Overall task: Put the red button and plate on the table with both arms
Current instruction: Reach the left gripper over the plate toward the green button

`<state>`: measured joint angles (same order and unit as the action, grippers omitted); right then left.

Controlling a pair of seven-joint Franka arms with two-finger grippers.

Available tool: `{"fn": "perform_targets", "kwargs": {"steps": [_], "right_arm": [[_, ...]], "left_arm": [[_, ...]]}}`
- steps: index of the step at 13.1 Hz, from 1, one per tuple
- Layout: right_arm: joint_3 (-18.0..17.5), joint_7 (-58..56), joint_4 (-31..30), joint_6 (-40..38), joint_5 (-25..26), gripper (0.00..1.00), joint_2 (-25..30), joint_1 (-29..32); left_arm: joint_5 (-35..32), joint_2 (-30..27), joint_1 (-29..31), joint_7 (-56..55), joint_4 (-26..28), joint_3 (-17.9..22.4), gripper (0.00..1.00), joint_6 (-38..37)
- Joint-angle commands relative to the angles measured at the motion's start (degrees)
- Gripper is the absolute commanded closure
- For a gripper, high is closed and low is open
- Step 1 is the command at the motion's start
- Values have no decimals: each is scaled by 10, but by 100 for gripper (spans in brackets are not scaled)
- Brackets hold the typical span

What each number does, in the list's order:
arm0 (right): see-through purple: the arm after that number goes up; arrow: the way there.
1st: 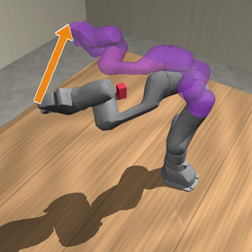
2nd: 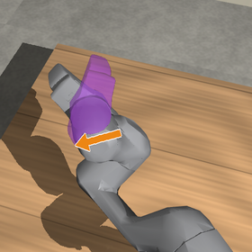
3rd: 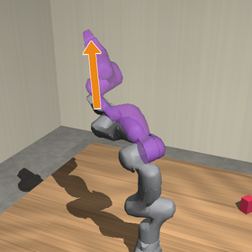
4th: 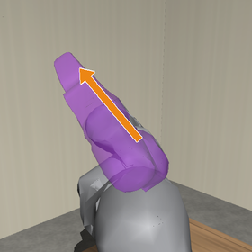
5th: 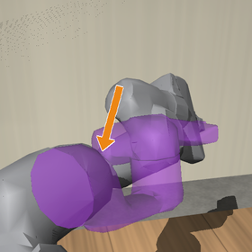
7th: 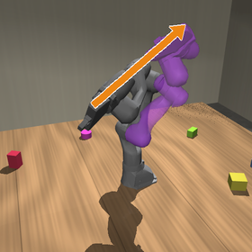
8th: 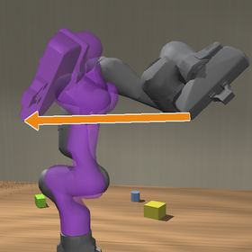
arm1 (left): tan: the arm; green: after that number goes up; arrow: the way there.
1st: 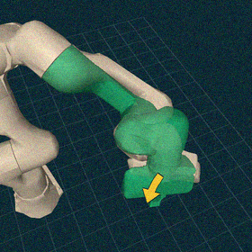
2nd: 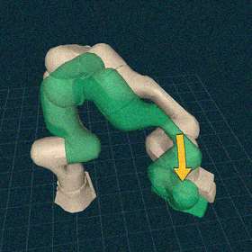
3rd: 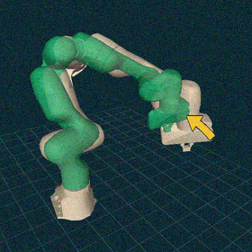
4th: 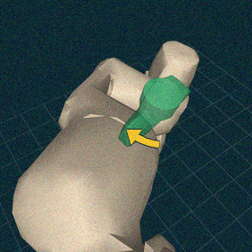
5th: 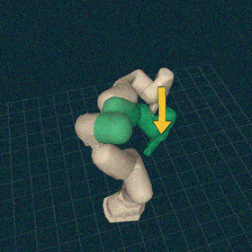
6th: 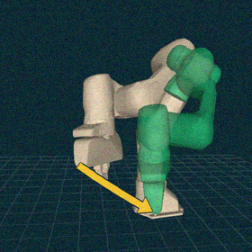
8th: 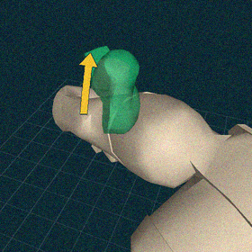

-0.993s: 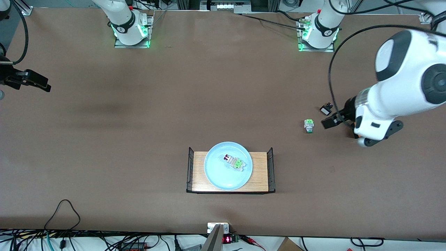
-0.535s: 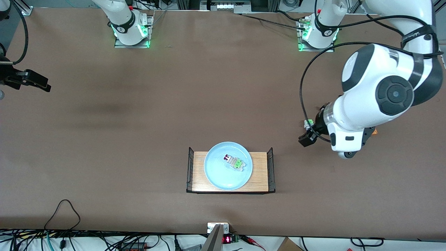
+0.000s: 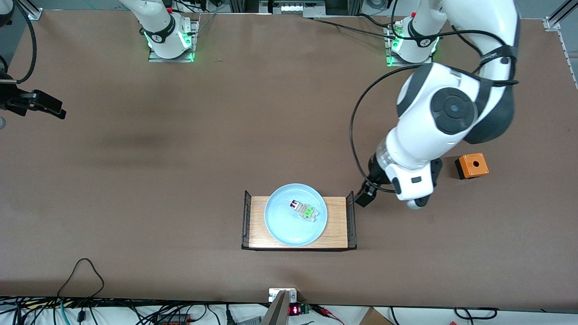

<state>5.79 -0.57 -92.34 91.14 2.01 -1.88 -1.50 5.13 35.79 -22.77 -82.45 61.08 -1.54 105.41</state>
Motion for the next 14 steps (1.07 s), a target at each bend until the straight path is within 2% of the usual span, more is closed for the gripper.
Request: {"fn": "perform_targets", "kwargs": {"steps": [1,3,7,8,11,14], "right_arm": [[-2,-6,-11,-2,-9,0,14,4],[-1,-6,-12,-2,-9,0,13,4],[0,-6,-12,-2,-9,0,13,10],[0,-7,-12,-1,-9,0,12,10],[0,-7,-12,-1,-9,0,11,11],[0,-6,-12,-1,-10,0,10,12]], "left_arm": [[-26,43,-87,-18,-34,75,0,38],[-33,84,-139,-34,-61,128,0,66],[-33,127,-163,-37,-72,139,0,119],[-34,139,-177,-52,-83,153,0,142],[-33,189,-229,-54,-112,232,0,166],[-34,208,-248,-53,-115,254,0,171]]}}
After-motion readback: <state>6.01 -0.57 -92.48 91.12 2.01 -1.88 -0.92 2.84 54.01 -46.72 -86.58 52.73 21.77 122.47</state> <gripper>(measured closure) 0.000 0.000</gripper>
